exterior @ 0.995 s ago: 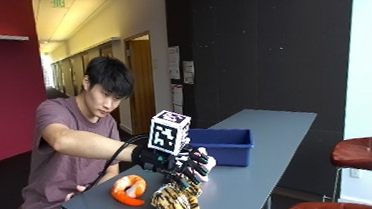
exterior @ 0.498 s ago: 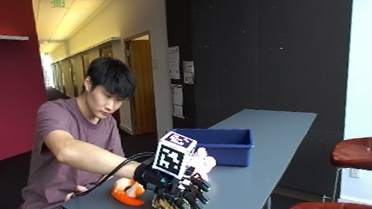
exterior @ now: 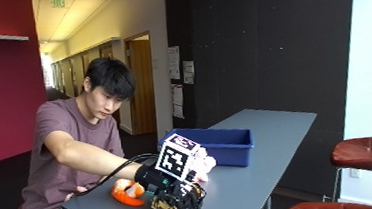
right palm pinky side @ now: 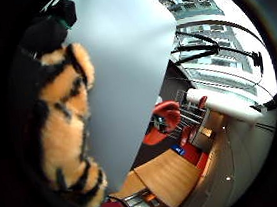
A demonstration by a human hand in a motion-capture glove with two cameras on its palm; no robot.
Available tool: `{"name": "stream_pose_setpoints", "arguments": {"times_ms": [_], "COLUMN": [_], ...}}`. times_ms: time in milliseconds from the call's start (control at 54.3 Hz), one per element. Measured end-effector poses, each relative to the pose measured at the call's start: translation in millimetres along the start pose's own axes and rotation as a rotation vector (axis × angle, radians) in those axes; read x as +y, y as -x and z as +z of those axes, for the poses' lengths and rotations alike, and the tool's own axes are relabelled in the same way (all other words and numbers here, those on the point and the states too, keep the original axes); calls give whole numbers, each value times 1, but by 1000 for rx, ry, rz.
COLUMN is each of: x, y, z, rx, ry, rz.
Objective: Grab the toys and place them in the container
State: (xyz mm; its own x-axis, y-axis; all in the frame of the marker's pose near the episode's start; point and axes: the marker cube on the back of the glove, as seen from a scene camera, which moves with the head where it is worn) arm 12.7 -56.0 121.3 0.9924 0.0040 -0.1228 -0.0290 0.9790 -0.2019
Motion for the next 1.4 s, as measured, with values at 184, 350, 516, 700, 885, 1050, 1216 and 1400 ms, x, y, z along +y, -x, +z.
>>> {"name": "stream_pose_setpoints", "arguments": {"times_ms": [184,350,516,700,885,1050,1216,1400], "x": [-3,-8,-13,-13,-4,25,65,115], "y": [-3,-4,-4,1,8,26,53,119], "z": [-3,-2,-8,-7,-12,-50,-119,-200], "rx": [-16,-19,5,-82,-72,-109,-127,-126], "ry": [37,15,-122,-164,-136,-138,-248,-403], "rz": [-9,7,35,19,30,-12,-38,-134]}}
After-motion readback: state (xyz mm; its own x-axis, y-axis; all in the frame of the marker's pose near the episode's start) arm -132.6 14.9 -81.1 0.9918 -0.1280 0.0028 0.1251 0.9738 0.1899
